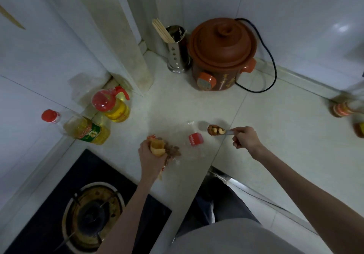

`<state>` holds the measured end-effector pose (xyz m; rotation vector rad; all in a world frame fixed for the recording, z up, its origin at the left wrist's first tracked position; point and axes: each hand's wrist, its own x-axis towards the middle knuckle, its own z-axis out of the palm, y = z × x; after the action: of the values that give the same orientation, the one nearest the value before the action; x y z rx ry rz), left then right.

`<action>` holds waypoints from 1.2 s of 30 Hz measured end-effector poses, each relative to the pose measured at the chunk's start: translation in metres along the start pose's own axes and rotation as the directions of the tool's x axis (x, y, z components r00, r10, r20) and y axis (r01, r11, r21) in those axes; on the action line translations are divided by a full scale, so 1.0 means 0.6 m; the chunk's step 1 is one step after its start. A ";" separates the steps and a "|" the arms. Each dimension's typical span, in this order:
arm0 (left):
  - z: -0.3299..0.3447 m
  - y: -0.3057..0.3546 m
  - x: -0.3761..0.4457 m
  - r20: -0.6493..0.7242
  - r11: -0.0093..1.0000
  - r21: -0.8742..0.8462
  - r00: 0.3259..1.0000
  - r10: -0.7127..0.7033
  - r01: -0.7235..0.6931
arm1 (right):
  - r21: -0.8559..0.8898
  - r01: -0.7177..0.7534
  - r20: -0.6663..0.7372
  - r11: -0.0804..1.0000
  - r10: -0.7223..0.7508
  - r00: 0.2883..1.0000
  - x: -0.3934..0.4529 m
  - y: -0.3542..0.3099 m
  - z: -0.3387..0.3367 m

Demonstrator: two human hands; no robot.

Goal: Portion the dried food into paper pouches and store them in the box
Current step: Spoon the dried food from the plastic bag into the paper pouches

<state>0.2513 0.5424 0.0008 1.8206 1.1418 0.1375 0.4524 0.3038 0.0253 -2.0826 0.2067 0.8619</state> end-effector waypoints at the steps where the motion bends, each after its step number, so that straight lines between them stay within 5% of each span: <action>1: 0.001 0.017 -0.004 0.029 0.999 0.003 0.999 0.046 -0.046 | -0.009 0.028 0.015 1.000 -0.027 1.000 -0.011 -0.015 -0.009; 7: -0.004 0.121 -0.025 0.126 0.965 0.015 0.958 0.257 -0.261 | -0.101 0.234 0.158 0.967 -0.217 0.963 -0.095 -0.135 -0.052; 15: -0.032 0.203 -0.046 0.034 0.904 0.005 0.904 0.427 -0.427 | -0.050 0.419 0.332 0.907 -0.380 0.863 -0.202 -0.280 -0.091; 23: -0.040 0.257 -0.063 -0.080 0.816 0.146 0.815 0.573 -0.559 | -0.240 0.513 0.386 0.824 -0.404 0.829 -0.257 -0.337 -0.086; 26: -0.046 0.274 -0.061 -0.073 0.778 0.229 0.787 0.613 -0.585 | -0.395 0.610 0.355 0.687 -0.498 0.791 -0.279 -0.353 -0.080; 31: -0.049 0.289 -0.068 -0.111 0.761 0.185 0.756 0.645 -0.622 | -0.610 0.722 0.341 0.328 -0.713 0.612 -0.309 -0.379 -0.062; 36: -0.044 0.284 -0.078 -0.140 0.783 0.124 0.771 0.622 -0.609 | -0.631 0.754 0.418 0.182 -0.739 0.528 -0.312 -0.372 -0.049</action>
<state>0.3207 0.5054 0.1612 2.2290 0.6152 0.6605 0.4232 0.3919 0.3028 -2.4566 -1.4043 0.2889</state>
